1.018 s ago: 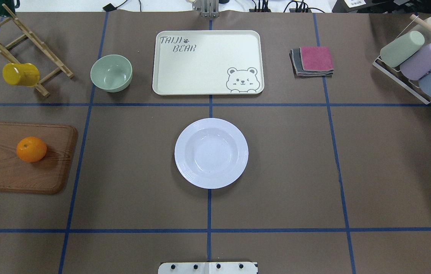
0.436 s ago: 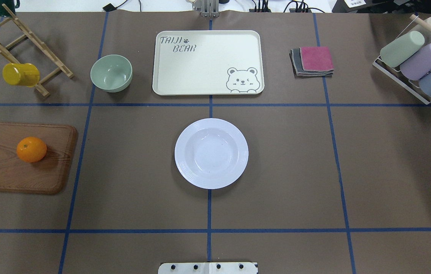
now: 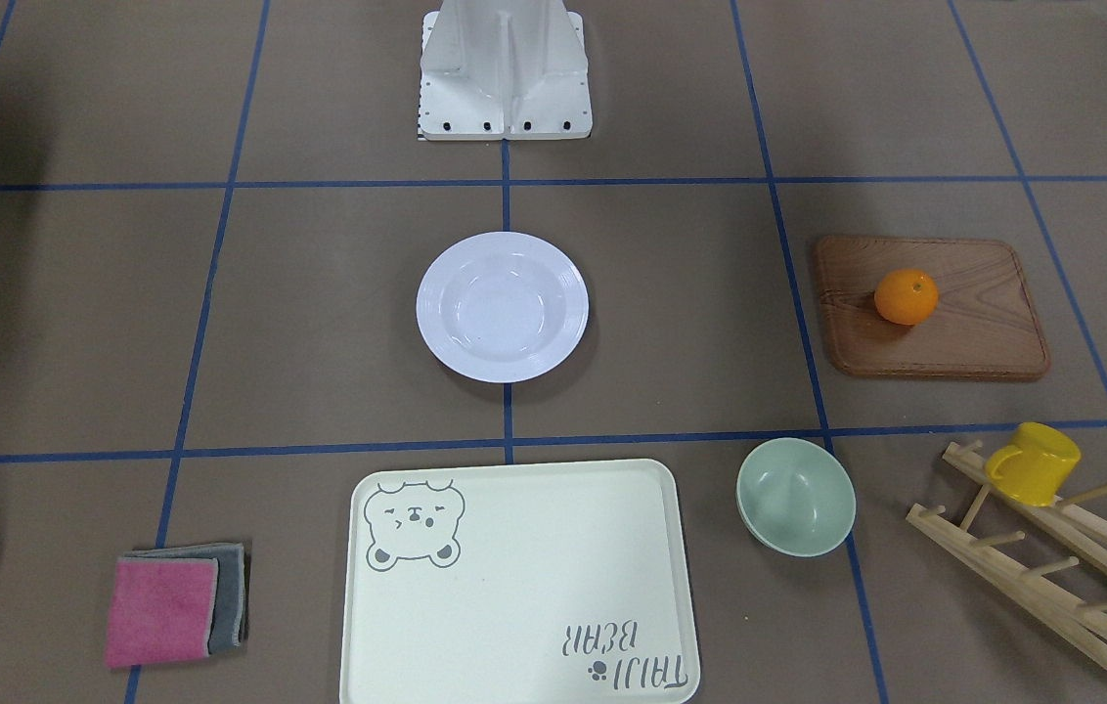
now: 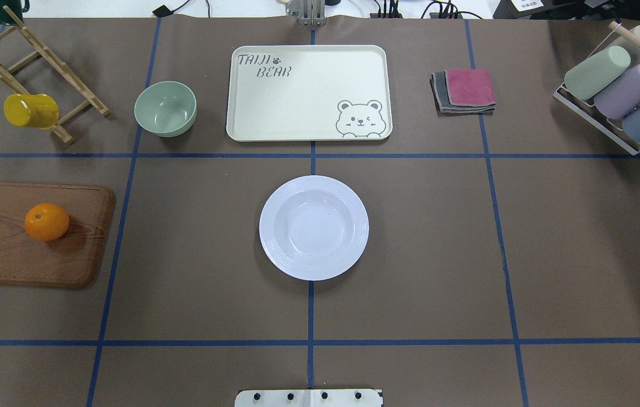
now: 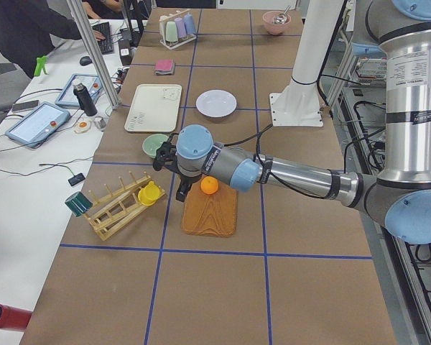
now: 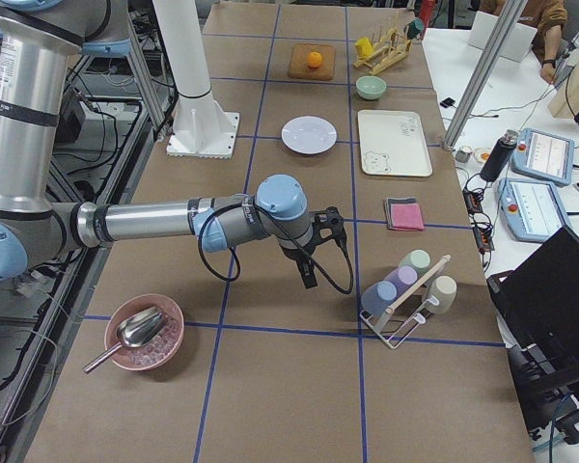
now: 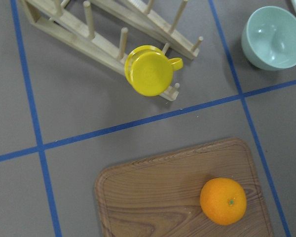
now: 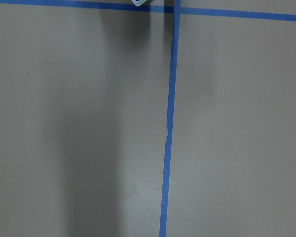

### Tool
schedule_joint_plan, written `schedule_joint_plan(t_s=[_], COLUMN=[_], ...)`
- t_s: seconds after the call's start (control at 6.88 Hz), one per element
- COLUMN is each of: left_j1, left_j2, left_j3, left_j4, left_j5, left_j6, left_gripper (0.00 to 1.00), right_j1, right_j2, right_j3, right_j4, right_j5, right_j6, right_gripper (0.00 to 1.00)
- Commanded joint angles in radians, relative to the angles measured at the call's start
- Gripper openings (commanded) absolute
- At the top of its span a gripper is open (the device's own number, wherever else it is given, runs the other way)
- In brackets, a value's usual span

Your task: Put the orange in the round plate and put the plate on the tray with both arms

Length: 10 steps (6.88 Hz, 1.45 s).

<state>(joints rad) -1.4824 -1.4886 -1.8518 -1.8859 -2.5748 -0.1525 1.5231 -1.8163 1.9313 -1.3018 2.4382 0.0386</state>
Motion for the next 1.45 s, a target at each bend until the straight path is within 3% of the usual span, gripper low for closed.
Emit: schedule_joint_plan(t_s=[0.0,0.15,0.29,0.44,0.73,1.31], left_j1=[0.133,0.262,0.398,0.486,0.582,0.643], left_j2=[-0.019,-0.016,-0.025,-0.027,-0.018,-0.030], left_j3=[0.002,0.002,0.006,0.009,0.016,0.100], left_j4=[-0.170,-0.206,-0.208,-0.208,-0.210,-0.216], left_j5=[0.058,0.211,0.346,0.416,0.470,0.499], left_j6=[-0.304,-0.408,-0.465,-0.496,-0.505,-0.510], left_gripper=[0.99,0.99,0.99,0.99,0.98,0.98], right_j1=[-0.076,-0.127,-0.133,-0.133,-0.132,-0.132], right_j2=[0.017,0.018,0.017,0.017,0.015,0.011], right_j3=[0.020,0.038,0.041,0.040,0.040,0.038], right_j4=[0.044,0.044,0.050,0.050,0.050,0.050], right_j5=[-0.055,-0.114,-0.116,-0.116,-0.117,-0.117], right_j6=[0.189,0.281,0.294,0.294,0.294,0.294], right_gripper=[1.00,1.00,1.00,1.00,1.00,1.00])
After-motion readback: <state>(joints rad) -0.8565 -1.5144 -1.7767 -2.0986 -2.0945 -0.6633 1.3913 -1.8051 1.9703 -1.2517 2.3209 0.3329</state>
